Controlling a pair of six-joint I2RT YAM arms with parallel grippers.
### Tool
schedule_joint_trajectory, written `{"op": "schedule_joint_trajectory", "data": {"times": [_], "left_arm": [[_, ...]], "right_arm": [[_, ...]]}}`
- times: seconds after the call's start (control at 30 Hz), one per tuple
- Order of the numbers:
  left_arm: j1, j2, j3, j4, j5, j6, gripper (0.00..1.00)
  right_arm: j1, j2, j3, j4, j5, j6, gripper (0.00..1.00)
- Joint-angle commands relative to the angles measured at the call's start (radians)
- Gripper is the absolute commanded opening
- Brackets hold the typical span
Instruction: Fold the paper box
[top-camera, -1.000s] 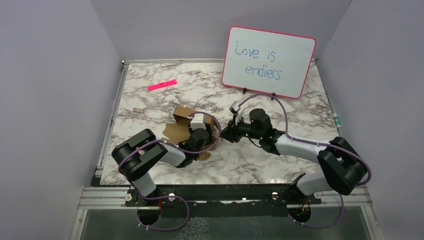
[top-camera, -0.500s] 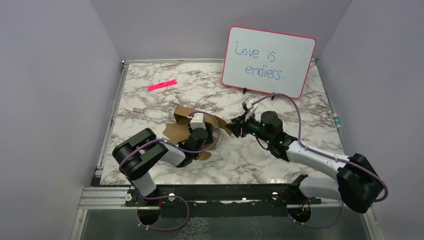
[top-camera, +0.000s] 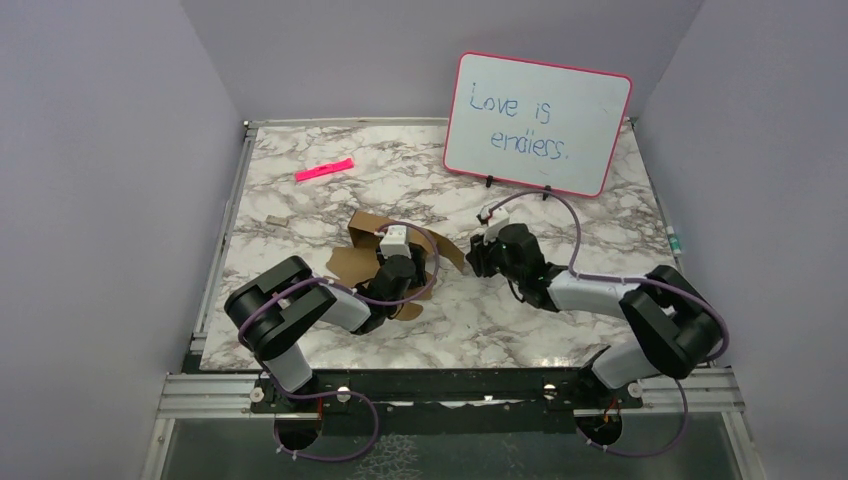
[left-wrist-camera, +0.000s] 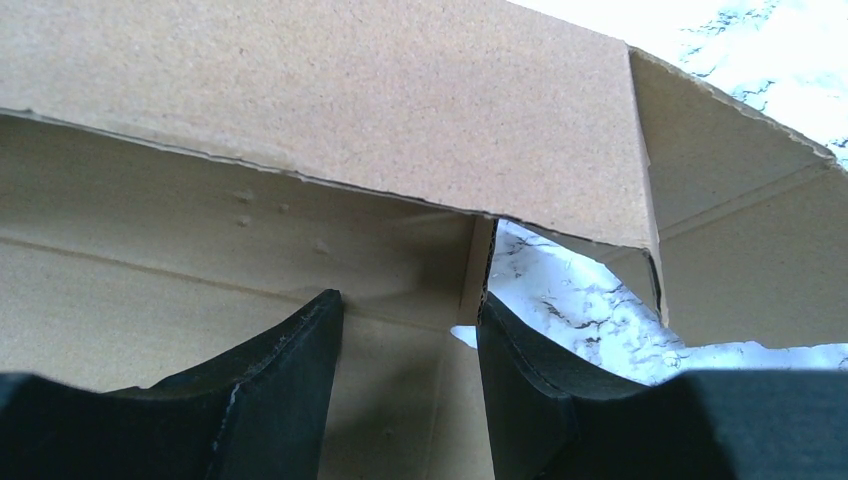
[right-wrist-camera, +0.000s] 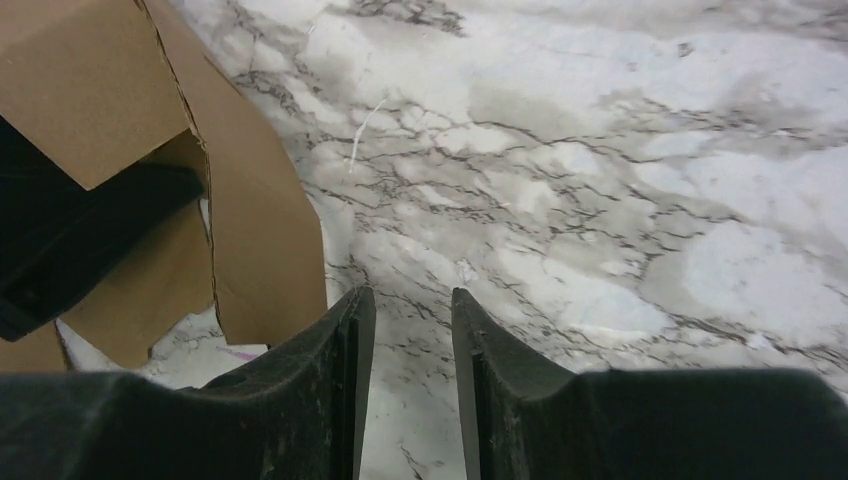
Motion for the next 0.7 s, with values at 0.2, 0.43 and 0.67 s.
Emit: {"op": "schedule_joint_trajectory", "data": {"times": [0.2,0.43,0.67], "left_arm": [[0.006,0.048,-0.025,-0.059,0.074,-0.038,0.53],[0.008,0.046,-0.024,-0.053,0.089,-0.042,0.53],[0.008,0.044,-0.019,-0.049,0.113,-0.043,0.53]], "right_arm": [[-0.002,0.183,0.103,0.138,-0.428,-0.012,0.40],[-0.001,0.246,0.117,0.241,-0.531,0.048,0.43],[-0.001,0.324,0.113,0.339,-0.553,0.064,0.43]]}}
